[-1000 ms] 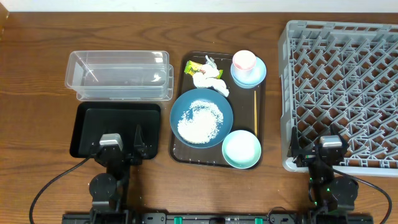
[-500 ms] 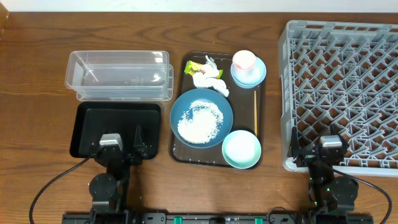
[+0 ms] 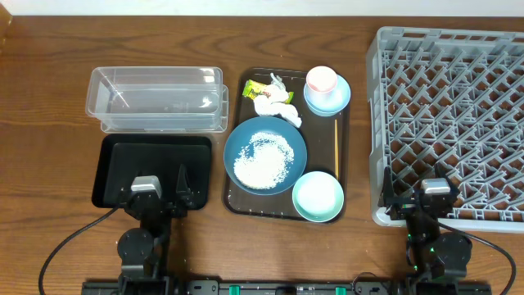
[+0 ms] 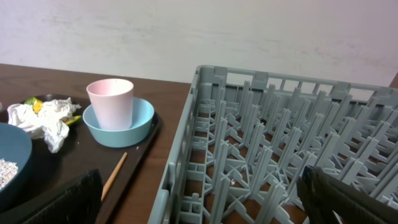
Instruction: Sort waste into correct bins and load items into the dishwasher rack
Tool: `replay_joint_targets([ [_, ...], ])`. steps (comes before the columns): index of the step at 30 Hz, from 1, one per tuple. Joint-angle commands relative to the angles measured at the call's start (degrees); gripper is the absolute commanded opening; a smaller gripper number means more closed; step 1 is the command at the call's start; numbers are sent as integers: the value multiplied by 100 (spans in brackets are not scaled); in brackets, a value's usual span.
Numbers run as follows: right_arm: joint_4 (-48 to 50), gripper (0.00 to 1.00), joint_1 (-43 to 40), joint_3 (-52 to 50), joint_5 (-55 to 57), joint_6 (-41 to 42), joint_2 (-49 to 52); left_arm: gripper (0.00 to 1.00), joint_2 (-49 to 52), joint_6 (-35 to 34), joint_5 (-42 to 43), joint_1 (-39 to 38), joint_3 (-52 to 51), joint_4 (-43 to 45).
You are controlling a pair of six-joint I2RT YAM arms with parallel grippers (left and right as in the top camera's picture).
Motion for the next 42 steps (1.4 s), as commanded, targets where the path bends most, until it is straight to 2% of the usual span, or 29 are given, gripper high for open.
replay_joint_targets([
  [1, -11, 99, -39, -17, 0, 70, -26, 94, -39, 74, -68, -22, -129, -173],
  [37, -11, 99, -42, -17, 0, 70, -26, 94, -39, 28, -15, -22, -129, -149],
  [39, -11, 99, -39, -17, 0, 70, -26, 94, -39, -573, 463, -22, -127, -127],
  [42, -11, 99, -39, -17, 0, 70, -26, 94, -37, -2374, 2050, -22, -125, -7],
])
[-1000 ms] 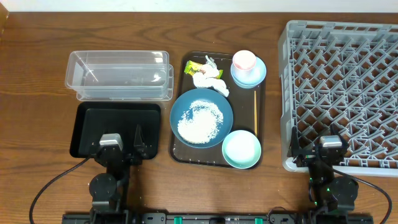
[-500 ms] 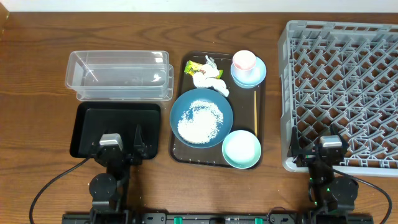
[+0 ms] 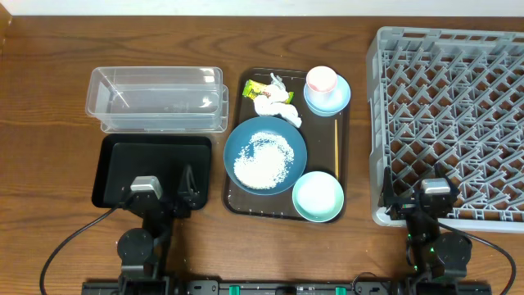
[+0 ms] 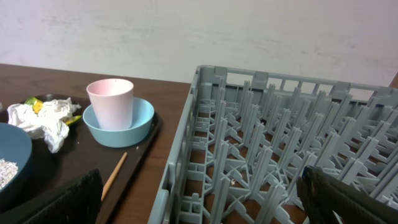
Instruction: Sort waste into correct bins and load items into the dishwasher rack
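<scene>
A dark tray (image 3: 344, 123) holds a blue plate of white rice (image 3: 264, 154), a pale teal bowl (image 3: 318, 197), a pink cup (image 3: 322, 79) standing in a blue bowl (image 3: 337, 98), a crumpled tissue (image 3: 276, 106), a green wrapper (image 3: 256, 89) and a chopstick (image 3: 336, 147). The grey dishwasher rack (image 3: 450, 106) stands at the right. My right gripper (image 4: 202, 204) is open and empty at the rack's near left corner. My left gripper (image 3: 150, 183) sits over the near edge of the black bin (image 3: 123, 160), fingers spread and nothing held.
A clear plastic bin (image 3: 155, 100) stands behind the black bin at the left. In the right wrist view the cup (image 4: 111, 102), blue bowl (image 4: 140, 121), tissue (image 4: 43, 119) and chopstick (image 4: 114, 176) lie left of the rack wall (image 4: 180, 168).
The left gripper's visible finger has shifted slightly to the right over the black bin. The right gripper and every object stand as before.
</scene>
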Tool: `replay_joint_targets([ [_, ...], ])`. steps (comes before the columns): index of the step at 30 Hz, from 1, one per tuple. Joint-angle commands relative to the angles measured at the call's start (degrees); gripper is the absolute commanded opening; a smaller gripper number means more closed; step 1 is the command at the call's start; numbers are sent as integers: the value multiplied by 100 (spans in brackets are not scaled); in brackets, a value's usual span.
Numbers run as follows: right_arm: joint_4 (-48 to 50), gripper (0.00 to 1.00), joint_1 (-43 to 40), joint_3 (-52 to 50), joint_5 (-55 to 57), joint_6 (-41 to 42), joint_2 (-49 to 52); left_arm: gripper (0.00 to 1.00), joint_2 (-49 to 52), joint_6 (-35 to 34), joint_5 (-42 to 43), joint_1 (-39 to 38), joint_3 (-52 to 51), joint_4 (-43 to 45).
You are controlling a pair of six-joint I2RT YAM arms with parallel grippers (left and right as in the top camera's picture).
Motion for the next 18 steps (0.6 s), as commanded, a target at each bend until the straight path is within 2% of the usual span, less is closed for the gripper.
replay_joint_targets([
  [1, -13, 99, -39, -17, 0, 70, -26, 94, -37, -2175, 1985, -24, -125, -39],
  [4, -13, 99, -39, -17, 0, 70, -26, 94, -37, -3611, 3145, -24, -125, -46],
  [7, -13, 99, -39, -17, 0, 70, -26, 94, -37, -4284, 3368, -24, -125, -55],
  [10, -13, 99, -39, -17, 0, 70, -26, 94, -37, -4625, 3506, -24, -125, 219],
  [13, -13, 99, -39, -17, 0, 70, -26, 94, -37, -4621, 3875, -24, -101, 723],
  [18, -13, 99, -39, -17, 0, 70, -26, 94, 11, -4566, 3965, -24, 332, 737],
])
